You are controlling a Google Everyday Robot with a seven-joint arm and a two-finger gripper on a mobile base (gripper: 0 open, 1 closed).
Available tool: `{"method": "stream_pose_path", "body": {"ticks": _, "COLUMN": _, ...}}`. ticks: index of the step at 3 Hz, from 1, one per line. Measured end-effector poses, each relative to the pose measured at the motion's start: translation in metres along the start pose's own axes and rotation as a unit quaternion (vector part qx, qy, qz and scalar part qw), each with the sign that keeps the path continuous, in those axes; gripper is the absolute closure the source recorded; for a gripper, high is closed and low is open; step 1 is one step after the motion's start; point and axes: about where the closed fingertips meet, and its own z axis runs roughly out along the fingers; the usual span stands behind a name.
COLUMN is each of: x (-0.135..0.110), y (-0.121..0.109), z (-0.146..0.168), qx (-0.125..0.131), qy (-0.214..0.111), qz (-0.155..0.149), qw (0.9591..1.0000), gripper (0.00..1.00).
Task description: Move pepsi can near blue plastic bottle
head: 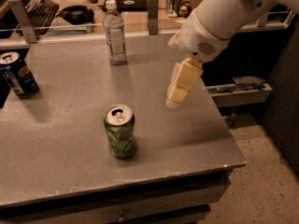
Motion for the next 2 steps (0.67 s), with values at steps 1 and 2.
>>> {"method": "stream_pose_path", "body": {"ticks": 1, "x": -0.077, "y": -0.0053, "z": 0.0423, "qx": -0.03, "qy": -0.06, "qz": -0.039, "qw": 0.997, "gripper": 0.0}}
{"method": "stream_pose_path", "body": {"ticks": 2, "x": -0.0803, "y": -0.0059, "z": 0.0444, "qx": -0.03, "qy": -0.065, "qz": -0.041, "qw": 0.9966, "gripper": 0.0}}
